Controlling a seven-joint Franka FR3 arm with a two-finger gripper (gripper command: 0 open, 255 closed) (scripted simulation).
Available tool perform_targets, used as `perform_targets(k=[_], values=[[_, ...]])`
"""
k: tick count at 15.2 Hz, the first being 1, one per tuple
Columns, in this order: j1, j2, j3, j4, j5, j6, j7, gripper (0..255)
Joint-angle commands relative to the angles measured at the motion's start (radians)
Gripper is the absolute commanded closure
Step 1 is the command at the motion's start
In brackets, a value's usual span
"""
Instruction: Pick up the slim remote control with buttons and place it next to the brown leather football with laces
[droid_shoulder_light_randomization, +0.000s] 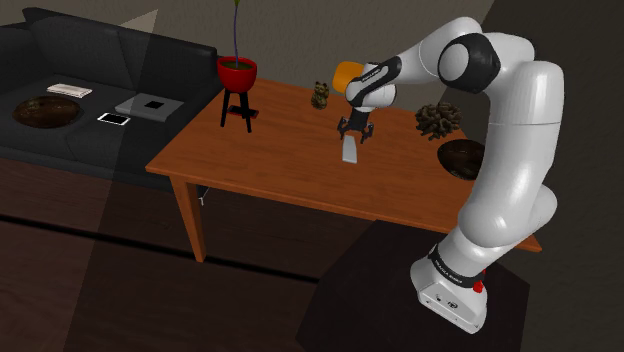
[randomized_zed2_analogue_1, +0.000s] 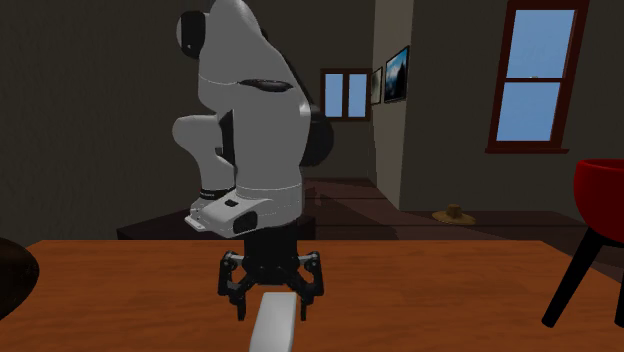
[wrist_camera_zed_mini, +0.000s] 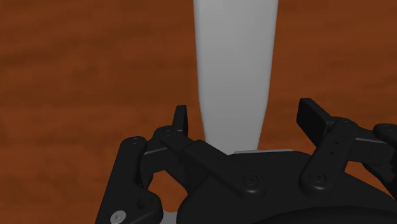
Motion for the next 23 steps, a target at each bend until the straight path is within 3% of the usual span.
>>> perform_targets(k=[1, 7, 14, 15, 23], values=[[-0.006, 0.023, 0.001, 0.007, 0.007, 0.017, 0.000, 0], [-0.012, 0.077, 0.009, 0.009, 0.018, 0.070, -0.007, 0], [-0.012, 0.077, 0.009, 0.009, 0.018, 0.070, -0.007, 0], [-0.012, 0.077, 0.009, 0.009, 0.018, 0.070, -0.007, 255], [-0.012, 0.077, 0.009, 0.010, 0.018, 0.069, -0.007, 255]])
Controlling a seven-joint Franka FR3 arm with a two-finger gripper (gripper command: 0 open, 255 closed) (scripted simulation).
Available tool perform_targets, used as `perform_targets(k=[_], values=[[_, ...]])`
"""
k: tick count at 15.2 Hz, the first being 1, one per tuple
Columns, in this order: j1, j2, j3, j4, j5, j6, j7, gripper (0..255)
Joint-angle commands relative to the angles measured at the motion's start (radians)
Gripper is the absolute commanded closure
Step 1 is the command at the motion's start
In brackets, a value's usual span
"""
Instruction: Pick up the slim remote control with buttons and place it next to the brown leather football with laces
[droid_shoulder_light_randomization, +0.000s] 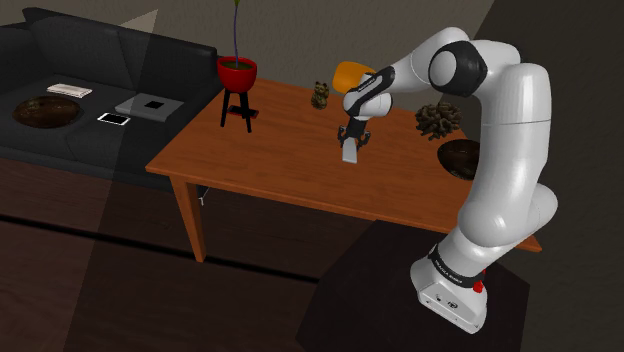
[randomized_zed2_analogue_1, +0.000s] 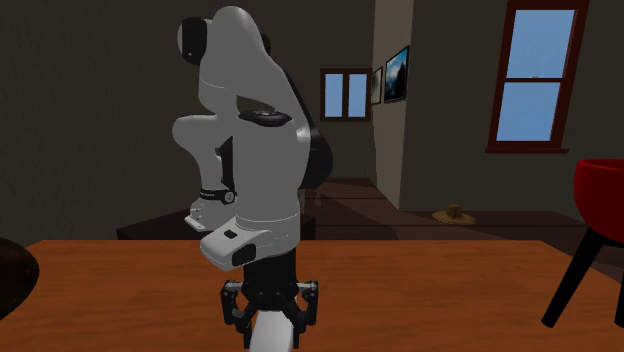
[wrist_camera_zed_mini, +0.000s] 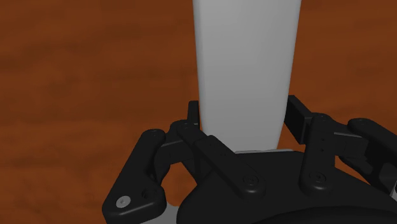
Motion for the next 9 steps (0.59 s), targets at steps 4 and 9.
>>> perform_targets(k=[4, 9], values=[[0.003, -0.030, -0.004, -0.003, -0.006, -0.027, 0.003, 255], [0.008, -0.078, -0.011, -0.003, -0.015, -0.075, 0.009, 255]])
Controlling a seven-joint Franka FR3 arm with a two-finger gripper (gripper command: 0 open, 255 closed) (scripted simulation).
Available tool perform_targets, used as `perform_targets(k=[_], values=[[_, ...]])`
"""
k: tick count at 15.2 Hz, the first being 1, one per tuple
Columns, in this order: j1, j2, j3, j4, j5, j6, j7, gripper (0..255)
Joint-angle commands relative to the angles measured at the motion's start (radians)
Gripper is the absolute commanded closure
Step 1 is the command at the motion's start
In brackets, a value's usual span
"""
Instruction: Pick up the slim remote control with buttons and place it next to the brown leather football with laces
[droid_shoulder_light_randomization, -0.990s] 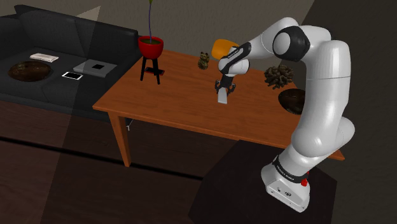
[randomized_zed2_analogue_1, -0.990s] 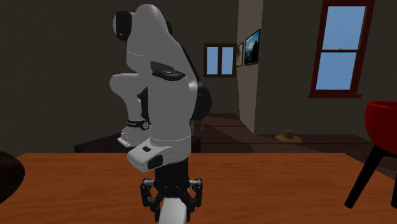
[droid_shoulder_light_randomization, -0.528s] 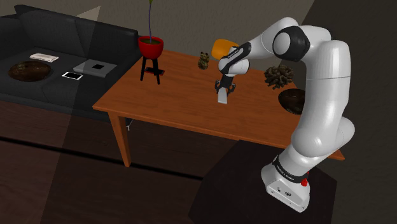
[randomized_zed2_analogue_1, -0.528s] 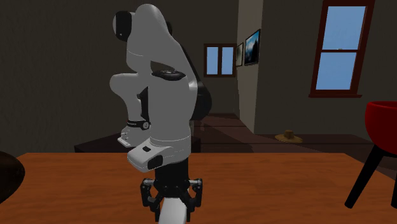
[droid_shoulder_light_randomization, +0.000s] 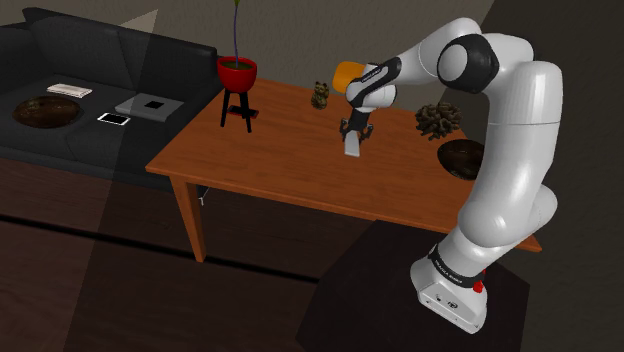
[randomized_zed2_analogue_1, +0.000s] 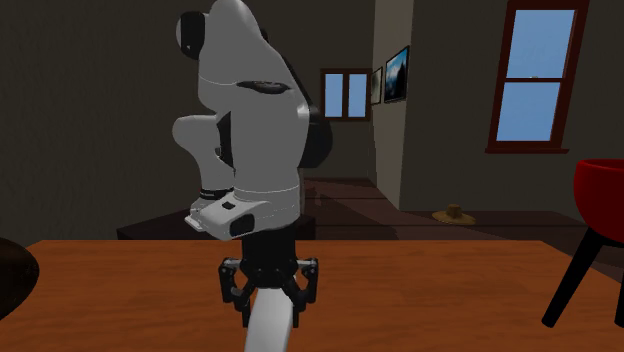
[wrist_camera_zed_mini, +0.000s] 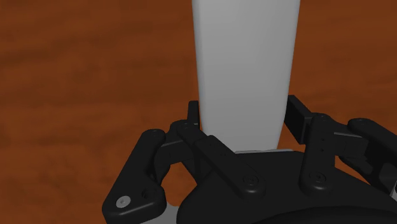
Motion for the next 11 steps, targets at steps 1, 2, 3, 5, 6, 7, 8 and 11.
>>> perform_targets(k=[1, 2, 3, 5, 6, 7, 8, 11], values=[[0.002, -0.017, -0.002, 0.004, -0.004, -0.020, 0.002, 255], [0.002, -0.026, -0.004, 0.005, -0.006, -0.030, 0.003, 255], [0.003, -0.034, -0.005, 0.006, -0.007, -0.040, 0.004, 255], [0.005, -0.052, -0.007, 0.009, -0.011, -0.060, 0.007, 255], [0.006, -0.060, -0.008, 0.011, -0.013, -0.071, 0.008, 255], [0.006, -0.068, -0.009, 0.013, -0.015, -0.081, 0.009, 255], [0.007, -0.077, -0.010, 0.015, -0.017, -0.091, 0.010, 255], [0.009, -0.100, -0.013, 0.023, -0.022, -0.123, 0.013, 255]])
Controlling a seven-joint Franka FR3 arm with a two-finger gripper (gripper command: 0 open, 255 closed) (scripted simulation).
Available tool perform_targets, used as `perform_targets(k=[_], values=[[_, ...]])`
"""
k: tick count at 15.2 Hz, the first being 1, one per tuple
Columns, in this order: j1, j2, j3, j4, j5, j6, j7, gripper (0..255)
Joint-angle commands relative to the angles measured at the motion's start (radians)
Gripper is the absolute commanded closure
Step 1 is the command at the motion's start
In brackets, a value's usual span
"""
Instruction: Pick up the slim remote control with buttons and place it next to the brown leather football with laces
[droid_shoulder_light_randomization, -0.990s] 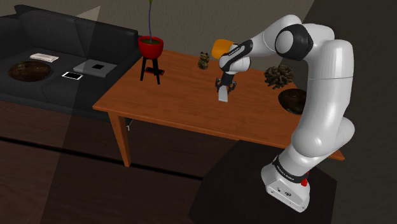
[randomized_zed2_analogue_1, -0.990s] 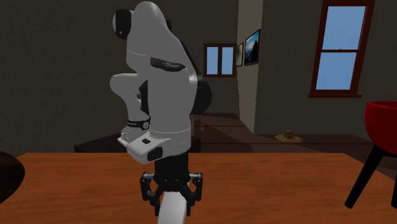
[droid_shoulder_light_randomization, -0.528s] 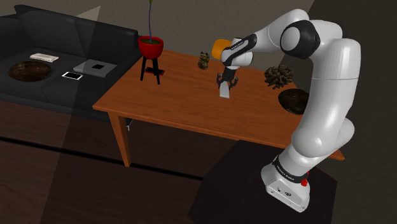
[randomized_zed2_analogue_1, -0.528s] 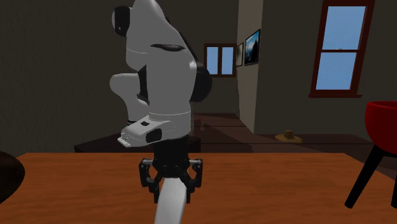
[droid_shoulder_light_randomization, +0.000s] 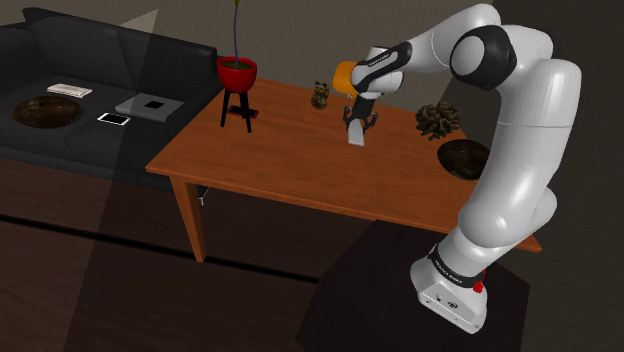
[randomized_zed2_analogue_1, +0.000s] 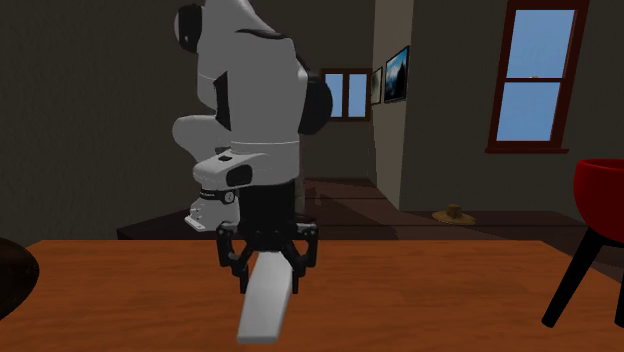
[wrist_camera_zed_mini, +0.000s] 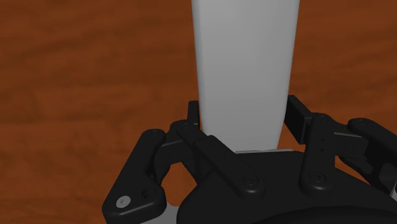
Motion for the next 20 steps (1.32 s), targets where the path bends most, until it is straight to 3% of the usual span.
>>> perform_targets(k=[1, 20], values=[[0.001, -0.015, -0.002, 0.007, -0.003, -0.021, 0.002, 255], [0.008, -0.128, -0.013, 0.111, -0.030, -0.237, 0.019, 255]])
